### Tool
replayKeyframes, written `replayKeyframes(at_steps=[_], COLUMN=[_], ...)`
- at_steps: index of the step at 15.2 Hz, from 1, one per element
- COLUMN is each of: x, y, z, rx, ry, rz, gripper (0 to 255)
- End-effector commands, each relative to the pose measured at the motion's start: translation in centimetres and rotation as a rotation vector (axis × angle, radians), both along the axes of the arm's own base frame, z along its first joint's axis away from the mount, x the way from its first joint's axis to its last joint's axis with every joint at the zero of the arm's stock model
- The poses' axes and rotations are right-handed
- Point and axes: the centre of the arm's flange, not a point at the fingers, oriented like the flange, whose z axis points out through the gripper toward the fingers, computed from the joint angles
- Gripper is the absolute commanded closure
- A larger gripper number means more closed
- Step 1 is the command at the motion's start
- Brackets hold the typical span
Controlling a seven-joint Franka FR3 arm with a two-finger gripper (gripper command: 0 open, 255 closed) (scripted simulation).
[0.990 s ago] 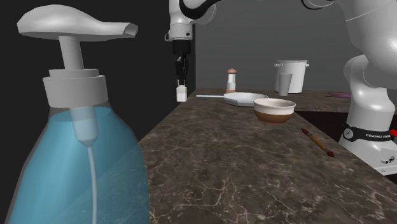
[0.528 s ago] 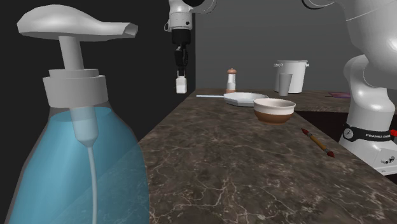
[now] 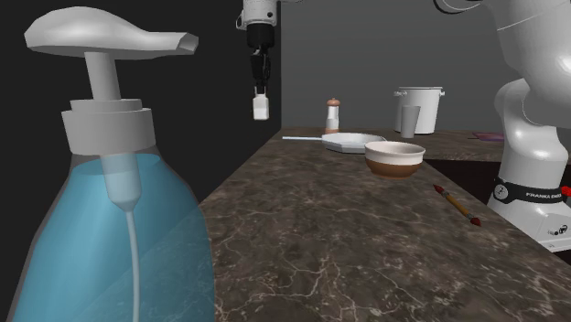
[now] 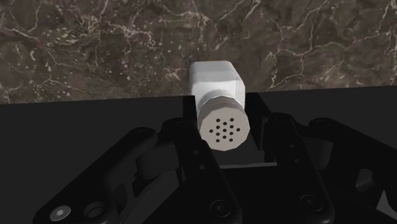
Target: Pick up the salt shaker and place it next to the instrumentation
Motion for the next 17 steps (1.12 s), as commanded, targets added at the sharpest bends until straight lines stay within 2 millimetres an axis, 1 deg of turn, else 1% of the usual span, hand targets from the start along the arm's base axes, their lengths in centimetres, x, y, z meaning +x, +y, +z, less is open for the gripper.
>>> replayKeyframes(at_steps=[1,3,17], x=[0.1,0.1,-12.5], y=[-0.1,-0.1,13.5], z=[1.0,1.6,1.7], rx=[0.0,0.0,0.0], ry=[0.0,0.0,0.0], rz=[0.0,0.0,0.0], gripper=[255,255,255])
